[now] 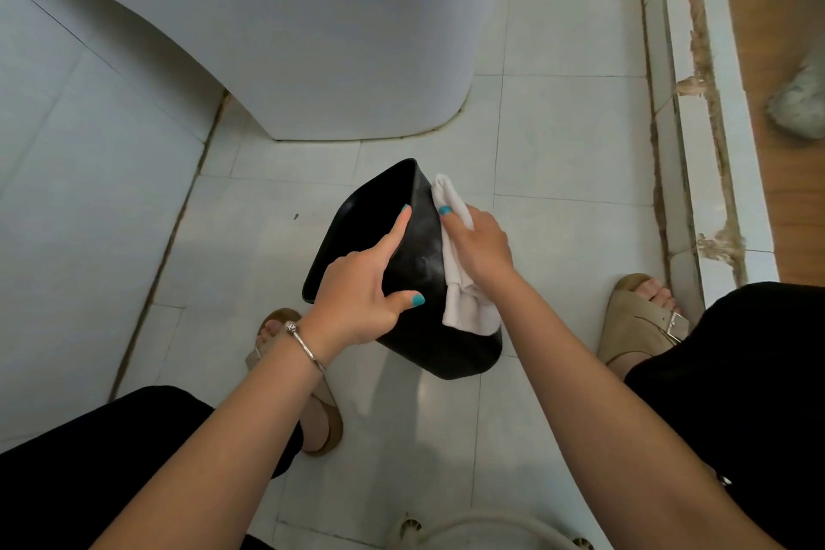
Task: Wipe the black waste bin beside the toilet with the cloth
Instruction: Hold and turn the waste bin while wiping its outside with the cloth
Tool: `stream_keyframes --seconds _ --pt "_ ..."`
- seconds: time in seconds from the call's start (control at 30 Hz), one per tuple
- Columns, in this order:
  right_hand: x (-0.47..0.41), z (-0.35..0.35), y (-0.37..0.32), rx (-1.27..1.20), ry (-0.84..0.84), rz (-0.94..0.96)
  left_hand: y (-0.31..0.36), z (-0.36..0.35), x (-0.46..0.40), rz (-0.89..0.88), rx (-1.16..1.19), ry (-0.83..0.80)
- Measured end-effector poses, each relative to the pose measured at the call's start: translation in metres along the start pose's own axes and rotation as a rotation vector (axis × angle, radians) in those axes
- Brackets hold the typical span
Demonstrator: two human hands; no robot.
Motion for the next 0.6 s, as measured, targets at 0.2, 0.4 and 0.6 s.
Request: stream_keyframes --seconds 0.2,0.4,0.6 --pt "0.01 0.002 -0.054 -0.134 0.013 0.171 0.012 0.0 0.0 -0.047 -0.025 -0.001" --pt "0.011 -0.004 -0.05 -0.079 0.018 0.156 0.007 0.0 -0.003 -0.048 -0.024 0.01" --pt "0.013 -0.009 0.016 0.077 0.064 -0.108 -0.014 0.002 0.007 0.029 0.058 0.009"
Point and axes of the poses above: each hand's wrist, its own x-axis away from the middle knuckle, its own z-axis out of the back of the hand, y = z × x, the point moved 3 cm from there along -x, towards the middle knuckle, and after that the axes turned 5 degrees about z, right-handed, at the moved point
